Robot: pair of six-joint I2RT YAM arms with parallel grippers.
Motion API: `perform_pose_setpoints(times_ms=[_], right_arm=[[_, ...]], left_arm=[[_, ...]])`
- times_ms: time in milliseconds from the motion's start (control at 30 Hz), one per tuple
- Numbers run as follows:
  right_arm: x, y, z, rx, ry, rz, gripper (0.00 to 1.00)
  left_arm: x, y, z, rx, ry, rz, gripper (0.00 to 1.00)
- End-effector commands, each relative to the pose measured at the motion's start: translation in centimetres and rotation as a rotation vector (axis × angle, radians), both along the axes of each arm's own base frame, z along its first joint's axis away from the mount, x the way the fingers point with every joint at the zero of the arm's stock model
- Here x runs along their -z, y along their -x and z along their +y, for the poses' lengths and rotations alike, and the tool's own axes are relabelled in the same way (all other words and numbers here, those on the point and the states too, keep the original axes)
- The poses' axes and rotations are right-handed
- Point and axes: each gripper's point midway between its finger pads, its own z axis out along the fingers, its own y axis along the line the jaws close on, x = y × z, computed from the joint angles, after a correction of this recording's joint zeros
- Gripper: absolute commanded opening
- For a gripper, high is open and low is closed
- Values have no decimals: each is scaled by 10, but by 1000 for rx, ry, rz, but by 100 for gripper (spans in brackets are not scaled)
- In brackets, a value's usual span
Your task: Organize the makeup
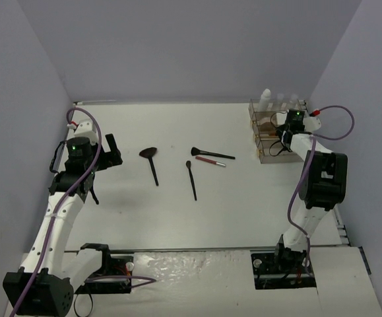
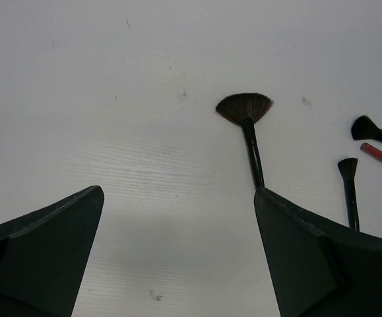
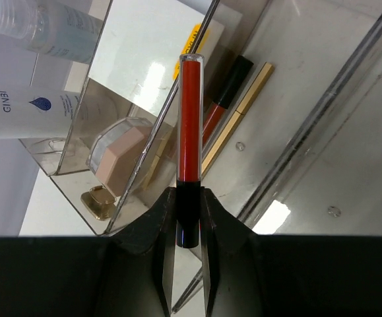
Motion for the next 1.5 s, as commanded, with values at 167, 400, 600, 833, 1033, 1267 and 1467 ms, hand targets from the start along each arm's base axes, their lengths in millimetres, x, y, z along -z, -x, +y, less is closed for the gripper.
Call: perform_pose_setpoints(times_ms=[167,400,600,833,1033,1267,1467], right_arm=[[-34,-24,12,-61,-60,-125,48],[-79,-5,65,-384,156,-145,49],[-83,35,163,-839,407,-106,58],[-42,81,229,-1208,573,-40,70],[-1,102,256,-1372,623,75,73],[41,112,272,-1476,617,160,73],[59,118,280,-1516,637,208,71]], left_arm=[[-27,-8,1,-2,9,-88,97],[-27,-7,1,-2,9,-86,97],[-27,-7,0,1,12,-87,97],[-27,-7,0,0,12,-88,97],[-25,-8,0,3,10,-82,97],[-24,-9,0,3,8,-78,97],[-24,-9,0,3,8,-78,97]])
